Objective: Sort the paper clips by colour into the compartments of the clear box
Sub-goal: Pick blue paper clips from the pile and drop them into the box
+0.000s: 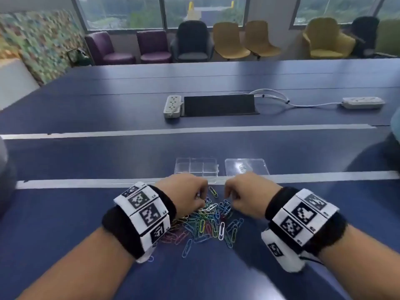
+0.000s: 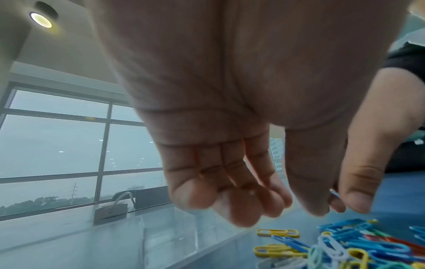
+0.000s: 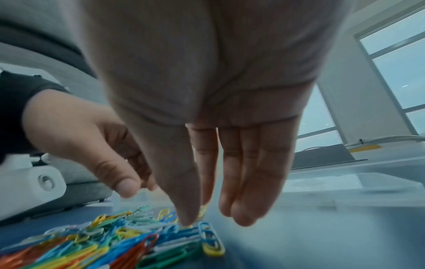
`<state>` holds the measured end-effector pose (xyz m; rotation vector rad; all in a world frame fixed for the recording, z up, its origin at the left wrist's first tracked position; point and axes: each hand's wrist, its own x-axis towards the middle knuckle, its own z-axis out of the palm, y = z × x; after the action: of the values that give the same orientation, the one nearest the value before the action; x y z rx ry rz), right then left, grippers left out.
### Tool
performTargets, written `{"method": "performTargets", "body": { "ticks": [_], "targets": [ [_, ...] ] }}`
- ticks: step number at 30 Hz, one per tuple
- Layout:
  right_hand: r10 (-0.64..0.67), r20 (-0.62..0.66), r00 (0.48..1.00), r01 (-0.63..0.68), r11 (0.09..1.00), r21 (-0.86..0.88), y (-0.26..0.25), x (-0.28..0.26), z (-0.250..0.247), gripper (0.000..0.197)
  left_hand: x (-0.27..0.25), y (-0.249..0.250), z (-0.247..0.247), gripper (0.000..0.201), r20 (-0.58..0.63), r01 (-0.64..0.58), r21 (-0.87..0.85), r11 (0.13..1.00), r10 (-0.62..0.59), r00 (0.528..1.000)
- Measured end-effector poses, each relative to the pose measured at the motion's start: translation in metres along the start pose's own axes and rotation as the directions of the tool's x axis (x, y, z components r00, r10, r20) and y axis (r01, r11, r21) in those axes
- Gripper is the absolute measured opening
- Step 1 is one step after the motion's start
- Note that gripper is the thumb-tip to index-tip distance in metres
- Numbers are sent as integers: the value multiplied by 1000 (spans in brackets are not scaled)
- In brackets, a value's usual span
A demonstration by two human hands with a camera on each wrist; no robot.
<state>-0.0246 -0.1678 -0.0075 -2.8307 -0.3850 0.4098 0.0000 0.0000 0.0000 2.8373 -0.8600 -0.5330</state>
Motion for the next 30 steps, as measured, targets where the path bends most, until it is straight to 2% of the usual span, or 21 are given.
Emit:
{"method": "performTargets", "body": {
  "ticks": [3, 8, 10, 14, 18, 24, 27, 30],
  "targets": [
    [10, 51, 999, -8, 999, -43, 2, 12, 1, 24, 17, -4, 1, 2, -8, -3, 9, 1000, 3, 1000],
    [-40, 81, 996, 42, 999, -23, 5, 22, 1, 28, 35, -5, 2, 25, 20, -58, -2, 998, 58, 998],
    [-52, 81, 995, 53, 998, -15, 8, 24, 0, 28, 39, -6, 2, 27, 48, -75, 23, 997, 74, 996],
    [-69, 73, 995, 66, 997, 36, 12, 24, -5, 24, 44, -6, 2, 18, 61, -89, 44, 995, 86, 994],
    [-89, 79, 993, 84, 994, 63, 16, 26, -12, 30, 46, -9, 1, 4, 62, -91, 20, 996, 90, 994],
    [-120, 82, 989, 112, 989, 98, 14, 28, -11, 25, 36, -17, -10, 4, 11, -90, -107, 990, 92, 996],
    [-172, 120, 978, 165, 984, 60, 6, 28, -7, 15, 34, -20, -13, 14, 18, -91, -164, 982, 95, 995],
    [-179, 148, 973, 179, 984, 15, 1, 32, -2, 13, 33, -23, -16, 27, 58, -85, -147, 986, 94, 994]
  ]
}}
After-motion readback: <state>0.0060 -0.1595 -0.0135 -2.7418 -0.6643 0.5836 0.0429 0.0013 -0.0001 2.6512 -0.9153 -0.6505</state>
